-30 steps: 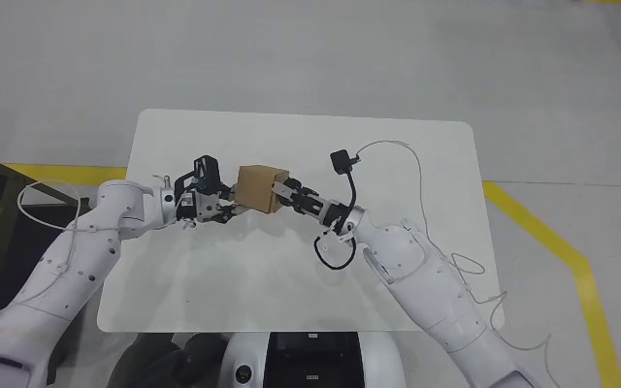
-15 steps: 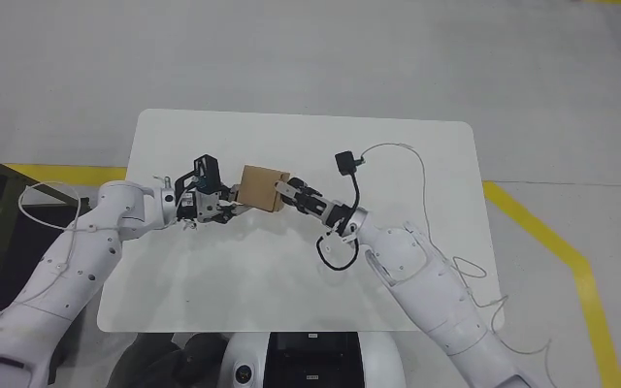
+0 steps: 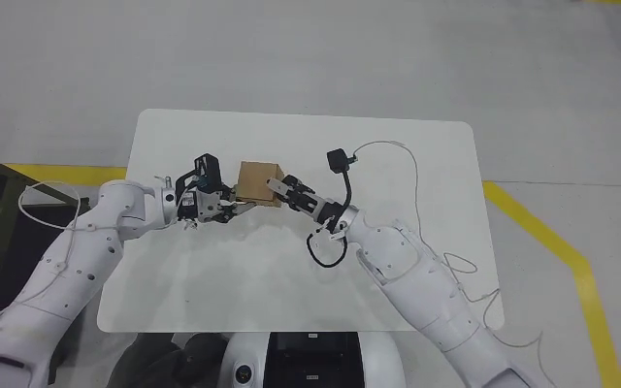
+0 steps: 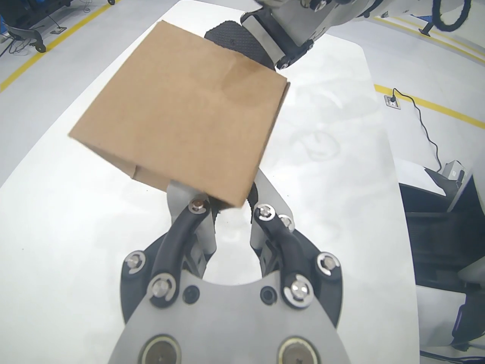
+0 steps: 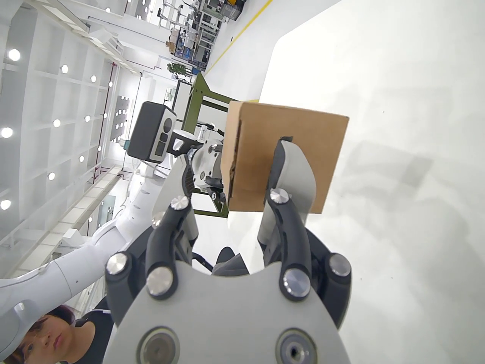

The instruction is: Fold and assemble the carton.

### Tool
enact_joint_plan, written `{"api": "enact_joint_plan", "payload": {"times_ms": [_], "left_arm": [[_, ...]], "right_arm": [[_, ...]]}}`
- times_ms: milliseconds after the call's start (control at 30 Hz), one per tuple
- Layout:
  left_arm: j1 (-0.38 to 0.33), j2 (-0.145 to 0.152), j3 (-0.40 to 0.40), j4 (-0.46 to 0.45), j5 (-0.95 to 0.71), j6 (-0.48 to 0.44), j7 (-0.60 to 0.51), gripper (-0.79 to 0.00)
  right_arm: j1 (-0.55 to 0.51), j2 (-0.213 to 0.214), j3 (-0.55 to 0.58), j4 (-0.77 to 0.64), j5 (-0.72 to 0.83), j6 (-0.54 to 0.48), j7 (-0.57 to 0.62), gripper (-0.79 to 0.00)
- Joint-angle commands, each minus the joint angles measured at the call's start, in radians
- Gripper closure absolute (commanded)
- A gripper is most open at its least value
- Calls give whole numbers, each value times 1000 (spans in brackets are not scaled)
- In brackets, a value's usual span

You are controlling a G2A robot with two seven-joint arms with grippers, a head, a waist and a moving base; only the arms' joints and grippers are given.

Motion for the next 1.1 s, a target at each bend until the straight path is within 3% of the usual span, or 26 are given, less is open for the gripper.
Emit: {"api": "enact_joint_plan", "payload": {"times_ms": [0,67,167,300,367,500,567,600,633,867,1067], "left_arm": [[-2,-1,3,8,-7,0,-5,-179],[-8,-3,11,11,-12,0,-16,-179],[-22,-7,27,16,-16,0,-37,-185],[-42,-16,46,36,-26,0,-60,-197],[-48,-19,49,44,-30,0,-64,-215],[-42,-18,28,46,-32,0,-48,-286],[-29,-15,6,44,-35,0,-27,-385],[-21,-13,-6,43,-36,1,-16,-613],[-13,-10,-18,42,-35,2,-6,-785],[27,0,-86,49,-45,0,26,-785],[50,1,-116,47,-40,11,39,-785]], "right_arm": [[-17,5,22,-17,-11,-1,-9,-560],[-39,12,46,-35,-20,0,-14,-650],[-69,21,82,-55,-21,1,-12,-696],[-93,29,116,-67,-13,-7,5,-727],[-101,32,126,-73,-17,-14,13,-785],[-110,37,138,-82,-35,-36,31,-785],[-113,39,142,-83,-45,-56,44,-785],[-113,40,143,-82,-48,-70,54,-785],[-114,41,144,-79,-49,-79,64,-785],[-84,47,112,-28,-149,-145,161,-785],[-62,47,100,50,-206,-216,134,-785]]}}
